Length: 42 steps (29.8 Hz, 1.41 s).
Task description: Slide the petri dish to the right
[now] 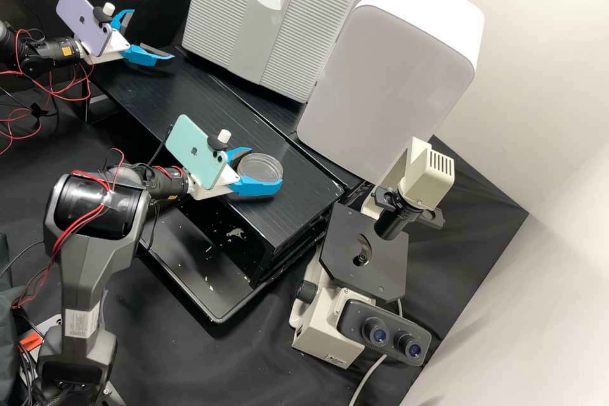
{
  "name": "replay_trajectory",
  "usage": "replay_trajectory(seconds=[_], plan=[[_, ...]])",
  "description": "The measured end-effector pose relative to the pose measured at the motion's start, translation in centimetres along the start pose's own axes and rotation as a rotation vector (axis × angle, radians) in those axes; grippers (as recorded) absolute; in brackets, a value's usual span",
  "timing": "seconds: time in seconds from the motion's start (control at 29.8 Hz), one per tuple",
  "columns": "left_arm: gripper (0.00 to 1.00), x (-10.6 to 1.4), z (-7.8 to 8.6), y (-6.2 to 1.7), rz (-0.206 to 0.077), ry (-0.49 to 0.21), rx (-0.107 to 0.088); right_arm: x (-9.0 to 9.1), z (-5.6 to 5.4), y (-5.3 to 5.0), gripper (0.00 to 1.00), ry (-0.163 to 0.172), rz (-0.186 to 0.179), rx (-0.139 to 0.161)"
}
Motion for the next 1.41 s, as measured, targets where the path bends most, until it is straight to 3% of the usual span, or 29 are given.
replay_trajectory(seconds=[0.37, 0.4, 0.87, 1.01, 1.14, 1.41], plan=[[1.00, 0.0, 0.0, 0.00, 0.000, 0.000, 0.000, 0.1, 0.2, -0.2, 0.00, -0.003, 0.003, 0.005], [1.00, 0.0, 0.0, 0.00, 0.000, 0.000, 0.000, 0.1, 0.2, -0.2, 1.00, -0.003, 0.003, 0.005], [1.00, 0.0, 0.0, 0.00, 0.000, 0.000, 0.000, 0.3, 0.4, -0.1, 1.00, -0.018, 0.009, 0.009], [1.00, 0.0, 0.0, 0.00, 0.000, 0.000, 0.000, 0.4, 0.6, 0.1, 1.00, -0.030, 0.044, 0.003], [1.00, 0.0, 0.0, 0.00, 0.000, 0.000, 0.000, 0.4, 1.1, 0.4, 1.00, -0.087, 0.101, 0.024], [1.00, 0.0, 0.0, 0.00, 0.000, 0.000, 0.000, 0.4, 1.4, 0.5, 1.00, -0.111, 0.125, 0.030]])
